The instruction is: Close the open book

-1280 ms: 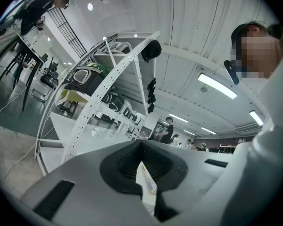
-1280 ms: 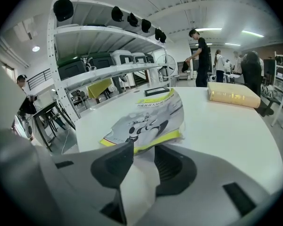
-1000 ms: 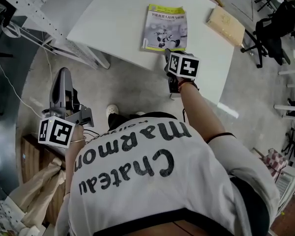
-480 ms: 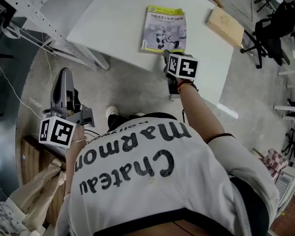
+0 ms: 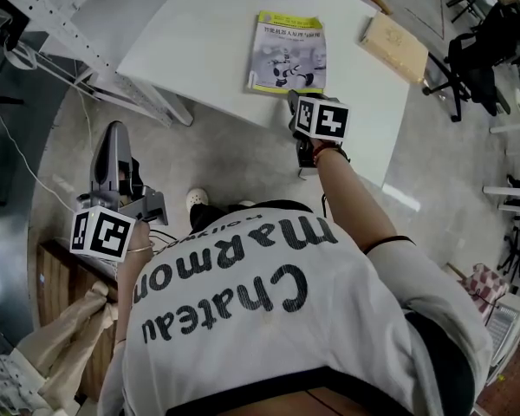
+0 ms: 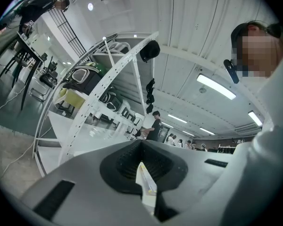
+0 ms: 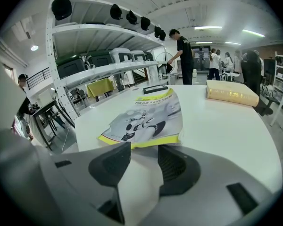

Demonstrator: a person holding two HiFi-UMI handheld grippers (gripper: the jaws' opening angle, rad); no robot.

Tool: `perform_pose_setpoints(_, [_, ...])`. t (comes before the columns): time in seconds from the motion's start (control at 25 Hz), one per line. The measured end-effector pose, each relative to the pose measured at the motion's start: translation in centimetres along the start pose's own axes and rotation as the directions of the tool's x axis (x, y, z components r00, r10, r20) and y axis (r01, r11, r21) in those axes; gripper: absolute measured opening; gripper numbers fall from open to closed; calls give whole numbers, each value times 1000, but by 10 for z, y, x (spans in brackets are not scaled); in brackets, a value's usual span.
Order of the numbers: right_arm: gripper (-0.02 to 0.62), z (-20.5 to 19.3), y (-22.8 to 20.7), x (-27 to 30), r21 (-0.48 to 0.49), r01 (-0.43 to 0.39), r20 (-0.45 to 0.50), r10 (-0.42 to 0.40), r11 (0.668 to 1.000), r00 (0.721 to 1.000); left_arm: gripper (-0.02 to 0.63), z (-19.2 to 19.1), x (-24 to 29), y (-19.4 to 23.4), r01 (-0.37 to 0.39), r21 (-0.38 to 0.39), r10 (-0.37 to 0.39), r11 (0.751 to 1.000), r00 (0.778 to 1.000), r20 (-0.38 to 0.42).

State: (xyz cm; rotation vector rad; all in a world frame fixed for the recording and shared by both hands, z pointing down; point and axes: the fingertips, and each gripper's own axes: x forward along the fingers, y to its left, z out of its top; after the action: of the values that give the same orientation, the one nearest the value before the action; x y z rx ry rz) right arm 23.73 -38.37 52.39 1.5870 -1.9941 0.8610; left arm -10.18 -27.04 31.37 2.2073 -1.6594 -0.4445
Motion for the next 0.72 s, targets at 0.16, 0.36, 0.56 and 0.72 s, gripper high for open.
perform_pose_setpoints(0.16, [173,-1,-2,-2,-1,4,0,-4,1000,1000,23,-1,-1,-1,3,-2,-3,1000,1000,0])
perform_pose_setpoints(0.36, [173,-2,-8,-6,11,4,2,-4,1000,1000,23,-1,-4,-5,3,0,-3,1000,1000,9])
perform_pose_setpoints(0.56, [173,-3,-18,-11,30,21,6,-21,999,1000,23,0,-6,-7,5,2,-5,1000,1000,16])
perform_pose_setpoints(0.72, [189,-4,-36,-18,70,56,11,-57,996,998,23,-1,-7,-7,6,1,-6,1000,1000,14])
